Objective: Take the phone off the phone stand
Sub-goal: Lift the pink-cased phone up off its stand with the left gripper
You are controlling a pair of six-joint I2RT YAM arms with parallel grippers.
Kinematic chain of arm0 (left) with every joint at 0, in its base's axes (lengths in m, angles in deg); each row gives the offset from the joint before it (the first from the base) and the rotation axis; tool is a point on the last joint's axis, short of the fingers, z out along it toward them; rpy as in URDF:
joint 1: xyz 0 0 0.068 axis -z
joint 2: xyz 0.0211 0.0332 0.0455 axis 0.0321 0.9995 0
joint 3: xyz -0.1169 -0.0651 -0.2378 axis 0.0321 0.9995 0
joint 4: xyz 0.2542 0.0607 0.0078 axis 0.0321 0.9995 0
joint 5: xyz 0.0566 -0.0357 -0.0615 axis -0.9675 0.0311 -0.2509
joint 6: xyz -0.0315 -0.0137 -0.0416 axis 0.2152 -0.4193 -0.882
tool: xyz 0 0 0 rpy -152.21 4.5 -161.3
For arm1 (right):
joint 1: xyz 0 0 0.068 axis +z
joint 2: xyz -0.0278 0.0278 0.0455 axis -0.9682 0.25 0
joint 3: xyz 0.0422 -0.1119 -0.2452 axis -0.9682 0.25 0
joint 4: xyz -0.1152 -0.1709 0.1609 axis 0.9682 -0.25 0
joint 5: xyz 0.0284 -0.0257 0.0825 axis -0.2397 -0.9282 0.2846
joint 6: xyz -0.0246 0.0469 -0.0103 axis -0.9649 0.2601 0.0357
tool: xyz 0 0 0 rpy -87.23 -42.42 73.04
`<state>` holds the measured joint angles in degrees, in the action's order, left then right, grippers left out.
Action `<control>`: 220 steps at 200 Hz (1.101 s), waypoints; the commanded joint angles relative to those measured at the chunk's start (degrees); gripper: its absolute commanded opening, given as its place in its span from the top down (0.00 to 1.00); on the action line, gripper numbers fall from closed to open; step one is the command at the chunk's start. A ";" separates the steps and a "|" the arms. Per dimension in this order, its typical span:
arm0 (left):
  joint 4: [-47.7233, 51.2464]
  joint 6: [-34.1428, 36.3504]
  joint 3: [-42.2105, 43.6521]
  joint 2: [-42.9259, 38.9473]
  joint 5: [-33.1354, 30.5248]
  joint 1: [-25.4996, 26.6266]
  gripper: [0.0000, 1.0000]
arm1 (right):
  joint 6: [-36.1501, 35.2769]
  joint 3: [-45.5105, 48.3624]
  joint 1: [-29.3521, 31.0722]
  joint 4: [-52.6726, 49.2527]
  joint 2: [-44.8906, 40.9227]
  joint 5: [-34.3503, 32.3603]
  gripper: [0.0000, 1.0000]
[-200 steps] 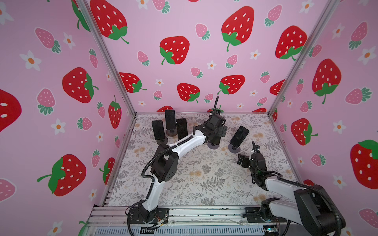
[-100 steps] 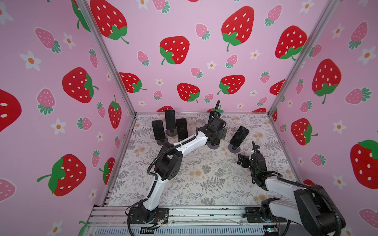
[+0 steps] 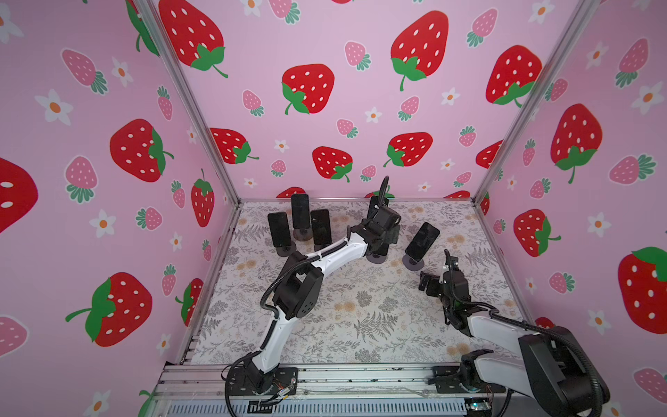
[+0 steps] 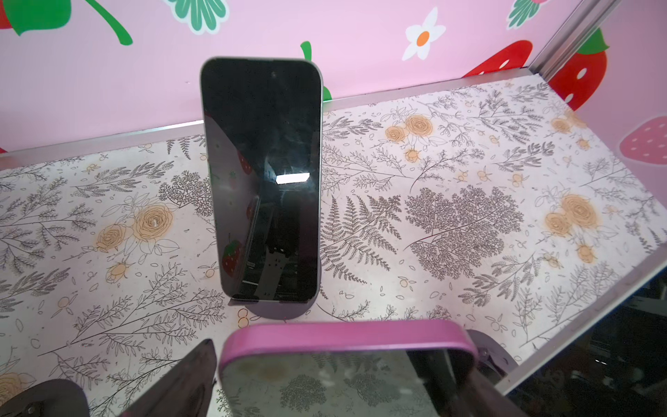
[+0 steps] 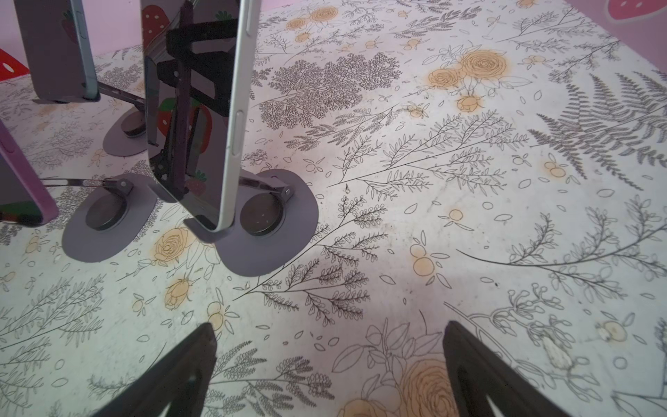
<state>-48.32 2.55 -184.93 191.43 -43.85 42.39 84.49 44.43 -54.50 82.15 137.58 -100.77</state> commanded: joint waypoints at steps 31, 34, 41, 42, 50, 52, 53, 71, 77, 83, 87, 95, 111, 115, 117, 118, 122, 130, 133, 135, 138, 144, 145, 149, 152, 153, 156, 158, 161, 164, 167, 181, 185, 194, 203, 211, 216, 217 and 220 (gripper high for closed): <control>-0.74 -1.07 -2.51 2.70 -0.90 0.62 0.08 | 0.52 -1.47 0.34 -0.78 0.72 -0.80 0.00; -0.66 -1.10 -2.60 2.85 -0.87 0.56 0.08 | 0.53 -1.47 0.34 -0.80 0.70 -0.80 0.00; -0.49 -1.05 -2.85 3.06 -0.73 0.62 0.08 | 0.52 -1.47 0.34 -0.80 0.72 -0.80 0.00; -0.49 -0.97 -2.89 3.06 -0.72 0.61 0.08 | 0.52 -1.47 0.34 -0.75 0.68 -0.80 0.00; -0.28 -0.83 -3.21 3.30 -0.47 0.64 0.09 | 0.52 -1.49 0.34 -0.76 0.65 -0.80 0.00; -0.26 -0.81 -3.25 3.36 -0.45 0.61 0.09 | 0.56 -1.52 0.34 -0.79 0.64 -0.80 0.00; -0.24 -0.80 -3.26 3.34 -0.49 0.60 0.09 | 0.54 -1.49 0.34 -0.75 0.64 -0.80 0.00; -0.21 -0.67 -3.53 3.40 0.13 0.63 0.13 | 0.52 -1.55 0.34 -0.80 0.67 -0.78 0.00; -0.20 -0.47 -3.51 3.30 0.28 0.64 0.16 | 0.52 -1.54 0.34 -0.75 0.71 -0.82 0.00; -0.13 -0.37 -3.57 3.14 0.43 0.68 0.17 | 0.52 -1.55 0.34 -0.75 0.74 -0.85 0.00; -0.14 -0.18 -3.46 3.00 0.57 0.70 0.18 | 0.52 -1.56 0.34 -0.80 0.77 -0.83 0.00; -0.19 0.00 -3.36 2.65 0.58 0.71 0.20 | 0.52 -1.56 0.35 -0.89 0.82 -0.82 0.00; -0.22 1.07 -3.26 1.99 0.84 0.73 0.24 | 0.52 -1.56 0.34 -0.85 0.80 -0.89 0.00; -0.13 1.18 -3.22 1.79 0.81 0.73 0.24 | 0.52 -1.56 0.34 -0.85 0.78 -0.89 0.00; -0.13 1.32 -3.19 1.75 0.84 0.72 0.24 | 0.52 -1.56 0.36 -0.86 0.81 -0.89 0.00; -0.13 1.32 -3.18 1.70 0.81 0.70 0.25 | 0.52 -1.56 0.35 -0.87 0.81 -0.89 0.00; -0.05 1.54 -3.14 1.59 0.79 0.76 0.25 | 0.53 -1.56 0.34 -0.87 0.82 -0.86 0.00; -0.13 1.80 -2.94 1.24 0.80 0.72 0.25 | 0.52 -1.64 0.34 -0.86 0.83 -0.89 0.00; -0.13 1.89 -2.92 1.05 0.72 0.69 0.26 | 0.52 -1.64 0.34 -0.86 0.82 -0.87 0.00; -0.13 1.98 -2.81 1.00 0.77 0.71 0.26 | 0.52 -1.64 0.43 -0.84 0.82 -0.86 0.00; -0.12 2.07 -2.78 0.83 0.73 0.76 0.26 | 0.52 -1.64 0.41 -0.85 0.88 -0.84 0.00; -0.13 2.25 -2.66 0.57 0.66 0.75 0.26 | 0.54 -1.64 0.40 -0.85 0.90 -0.89 0.00; -0.13 2.31 -2.66 0.54 0.68 0.76 0.26 | 0.53 -1.64 0.37 -0.87 0.90 -0.89 0.00; -0.11 2.45 -2.61 0.30 0.64 0.71 0.27 | 0.52 -1.64 0.43 -0.90 0.91 -0.88 0.00; -0.05 2.51 -2.57 0.24 0.68 0.72 0.27 | 0.52 -1.64 0.35 -0.89 0.91 -0.89 0.00; -0.04 2.52 -2.57 0.20 0.65 0.70 0.27 | 0.52 -1.64 0.39 -0.93 0.91 -0.89 0.00; -0.04 2.59 -2.50 0.03 0.66 0.71 0.27 | 0.52 -1.64 0.41 -0.95 0.93 -0.89 0.00; 0.03 2.58 -2.44 -0.01 0.67 0.71 0.27 | 0.52 -1.69 0.36 -0.97 0.95 -0.85 0.00; 0.07 2.55 -2.39 -0.14 0.64 0.73 0.27 | 0.52 -1.69 0.39 -0.98 0.92 -0.93 0.00; 0.05 2.63 -2.31 -0.25 0.70 0.70 0.27 | 0.52 -1.73 0.42 -0.98 0.91 -0.90 0.00; 0.05 2.71 -2.24 -0.39 0.74 0.71 0.27 | 0.52 -1.73 0.37 -0.90 0.99 -0.87 0.00; 0.05 2.83 -1.89 -1.05 0.79 0.77 0.28 | 0.49 -1.73 0.46 -0.95 1.04 -0.98 0.00; -0.03 2.96 -1.76 -1.28 0.87 0.73 0.28 | 0.59 -1.78 0.43 -0.91 1.03 -0.98 0.00; -0.01 3.16 -1.56 -1.75 0.90 0.72 0.28 | 0.61 -1.82 0.38 -1.03 1.15 -0.98 0.00; 0.05 3.33 -1.36 -2.24 0.86 0.72 0.29 | 0.61 -1.78 0.42 -1.07 1.16 -0.98 0.00; 0.05 3.42 -1.10 -2.71 0.83 0.72 0.29 | 0.61 -1.82 0.40 -0.98 1.14 -0.98 0.00; 0.05 3.42 -0.92 -3.07 0.88 0.77 0.29 | 0.61 -1.82 0.43 -1.03 1.11 -0.98 0.00; 0.05 3.42 -0.86 -3.13 0.88 0.73 0.29 | 0.61 -1.82 0.43 -1.00 1.10 -0.98 0.00; 0.05 3.51 -0.75 -3.42 0.87 0.72 0.29 | 0.61 -1.84 0.41 -1.06 1.16 -1.06 0.00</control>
<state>-47.73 5.28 -185.54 192.52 -42.30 42.80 84.49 43.77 -54.40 81.74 138.15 -100.88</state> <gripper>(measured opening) 0.747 0.995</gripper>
